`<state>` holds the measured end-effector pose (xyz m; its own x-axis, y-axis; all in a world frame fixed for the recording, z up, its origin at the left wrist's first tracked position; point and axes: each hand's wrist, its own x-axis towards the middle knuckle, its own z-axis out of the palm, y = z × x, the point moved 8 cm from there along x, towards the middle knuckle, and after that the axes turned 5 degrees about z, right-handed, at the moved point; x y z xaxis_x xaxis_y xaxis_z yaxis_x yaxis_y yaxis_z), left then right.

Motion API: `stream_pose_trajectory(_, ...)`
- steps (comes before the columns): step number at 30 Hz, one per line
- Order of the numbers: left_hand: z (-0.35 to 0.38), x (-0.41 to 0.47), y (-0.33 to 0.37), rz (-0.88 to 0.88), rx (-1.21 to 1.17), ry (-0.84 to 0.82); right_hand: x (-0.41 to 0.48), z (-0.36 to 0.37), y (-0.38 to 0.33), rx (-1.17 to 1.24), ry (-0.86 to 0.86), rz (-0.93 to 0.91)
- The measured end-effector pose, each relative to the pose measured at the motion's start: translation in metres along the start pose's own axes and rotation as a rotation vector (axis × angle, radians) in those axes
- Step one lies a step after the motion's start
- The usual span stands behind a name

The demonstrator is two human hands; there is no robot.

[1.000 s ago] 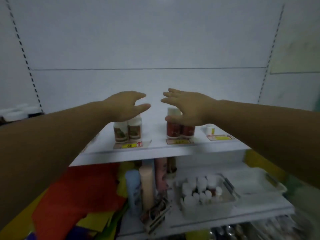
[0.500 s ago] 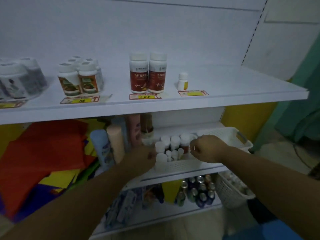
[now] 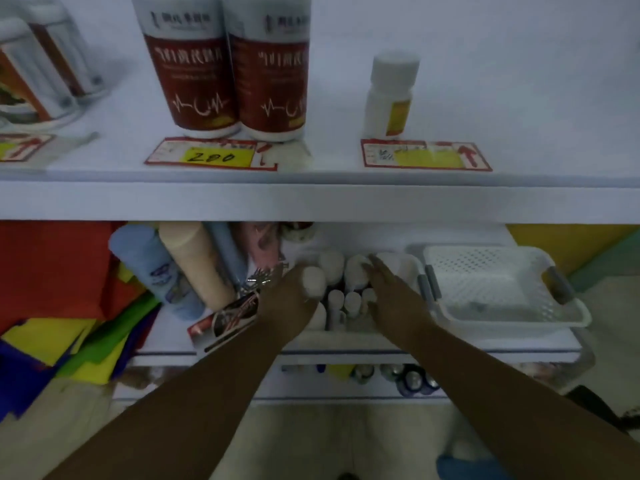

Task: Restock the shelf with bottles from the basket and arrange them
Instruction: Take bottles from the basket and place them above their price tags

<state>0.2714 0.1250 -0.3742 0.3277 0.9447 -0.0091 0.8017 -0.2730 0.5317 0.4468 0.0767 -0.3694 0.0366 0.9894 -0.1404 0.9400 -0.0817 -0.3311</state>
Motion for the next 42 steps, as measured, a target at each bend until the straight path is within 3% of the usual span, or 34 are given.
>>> stream_pose_trajectory(4,0.021,0.005,-0.006,-0.032,-0.058,0.068,0.029,0.01,0.008,0.112,-0.034,0.098)
stream_pose_trajectory(10,0.025,0.004,-0.008,-0.026,-0.077,0.114,0.029,0.013,0.007,0.188,0.138,0.107)
stream_pose_trajectory(13,0.023,0.002,-0.007,-0.046,-0.139,0.134,0.029,0.011,0.008,0.264,0.141,0.094)
stream_pose_trajectory(16,0.015,0.004,-0.008,-0.088,-0.26,0.136,0.023,-0.005,0.009,0.38,0.208,0.129)
stream_pose_trajectory(21,-0.049,0.0,0.013,-0.116,-0.647,0.322,0.0,-0.048,0.003,0.785,0.391,0.196)
stream_pose_trajectory(25,-0.089,-0.028,0.027,-0.076,-0.892,0.279,-0.017,-0.059,-0.029,1.084,0.292,0.204)
stream_pose_trajectory(31,-0.127,-0.099,0.03,-0.148,-1.214,0.173,-0.07,-0.067,-0.114,1.353,0.088,0.125)
stream_pose_trajectory(38,-0.193,-0.163,0.035,-0.112,-1.274,0.196,-0.126,-0.097,-0.201,1.449,0.099,0.04)
stream_pose_trajectory(42,-0.218,-0.191,0.041,-0.095,-1.298,0.172,-0.149,-0.103,-0.223,1.543,0.089,0.112)
